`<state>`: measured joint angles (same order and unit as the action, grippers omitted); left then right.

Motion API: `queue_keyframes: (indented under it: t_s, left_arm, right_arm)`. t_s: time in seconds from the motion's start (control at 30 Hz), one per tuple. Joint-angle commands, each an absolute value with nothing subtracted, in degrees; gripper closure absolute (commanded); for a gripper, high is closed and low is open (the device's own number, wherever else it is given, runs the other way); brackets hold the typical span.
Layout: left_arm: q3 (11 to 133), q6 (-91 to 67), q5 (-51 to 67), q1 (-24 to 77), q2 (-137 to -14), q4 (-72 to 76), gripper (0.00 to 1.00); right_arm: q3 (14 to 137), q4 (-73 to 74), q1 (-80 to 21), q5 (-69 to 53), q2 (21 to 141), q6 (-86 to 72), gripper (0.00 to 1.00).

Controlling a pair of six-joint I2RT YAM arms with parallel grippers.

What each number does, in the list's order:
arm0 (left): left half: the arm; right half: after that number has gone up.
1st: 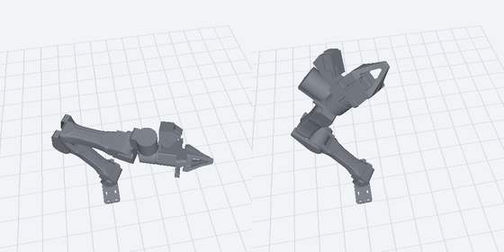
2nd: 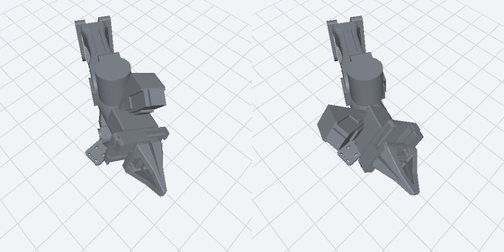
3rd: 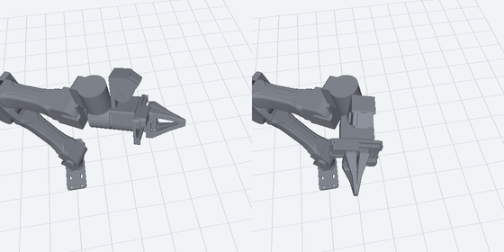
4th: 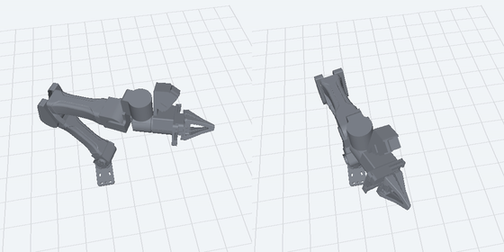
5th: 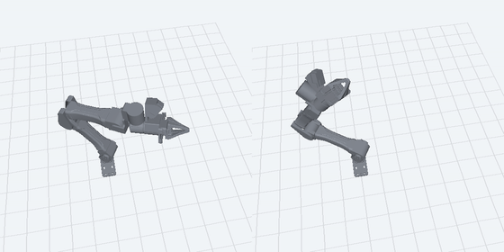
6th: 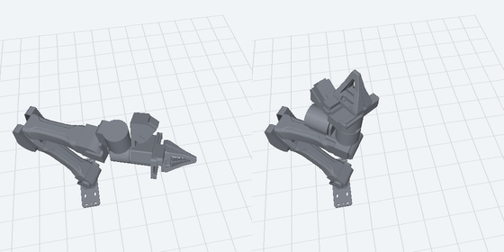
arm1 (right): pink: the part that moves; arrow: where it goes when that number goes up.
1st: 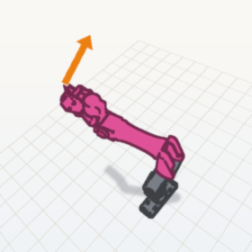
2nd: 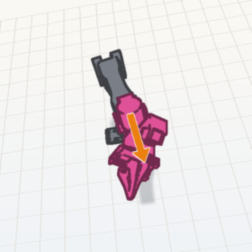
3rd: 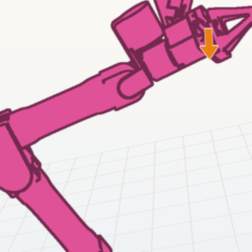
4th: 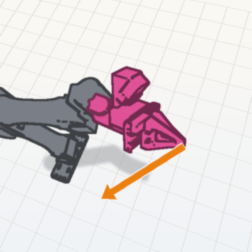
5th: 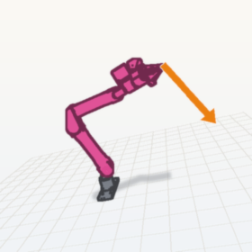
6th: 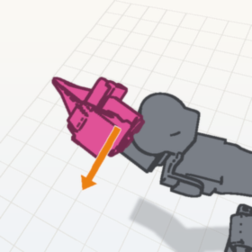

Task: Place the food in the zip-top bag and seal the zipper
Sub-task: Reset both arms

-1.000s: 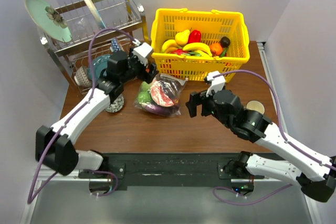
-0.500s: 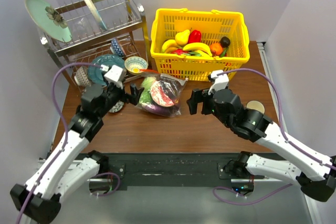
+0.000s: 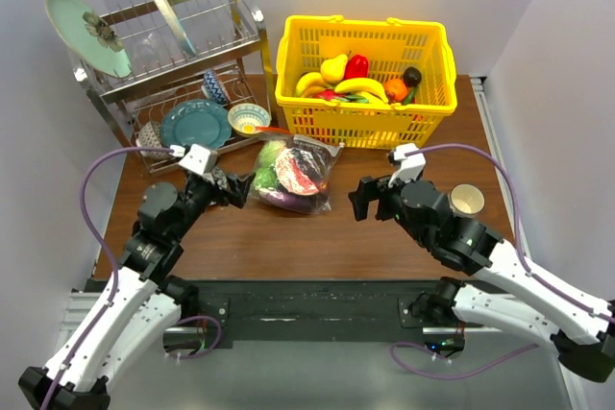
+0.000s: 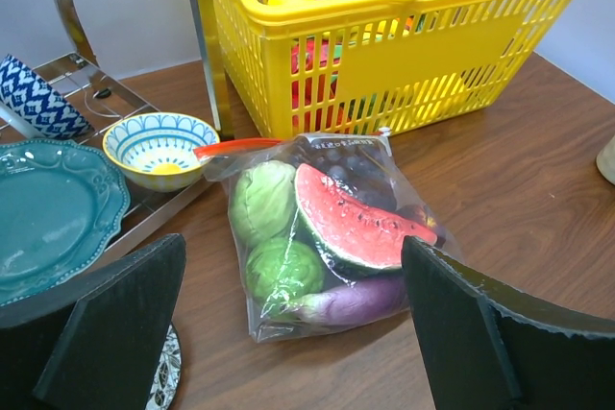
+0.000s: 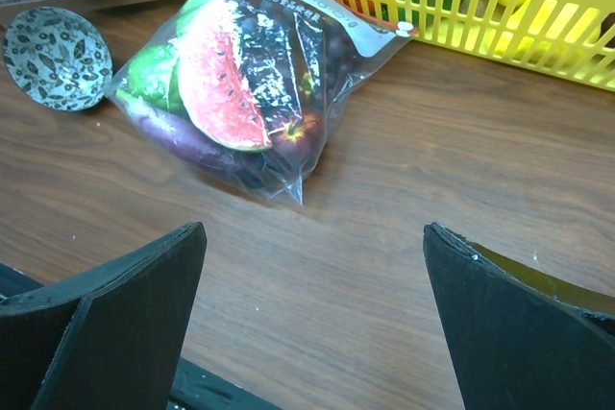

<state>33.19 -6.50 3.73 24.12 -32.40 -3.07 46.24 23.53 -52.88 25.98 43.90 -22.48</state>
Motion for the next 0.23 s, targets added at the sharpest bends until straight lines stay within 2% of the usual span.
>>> queue_keyframes:
  t_s: [0.0, 0.2]
  left_arm:
    - [34.7, -6.9, 2.8, 23.8, -33.1, 0.2, 0.02]
    - [34.5, -6.8, 3.0, 23.8, -33.1, 0.2, 0.02]
  right_arm:
    - [48.2, 22.1, -53.1, 27.2, 45.3, -22.2, 0.01]
    - [48.2, 22.1, -53.1, 27.4, 45.6, -22.0, 0.01]
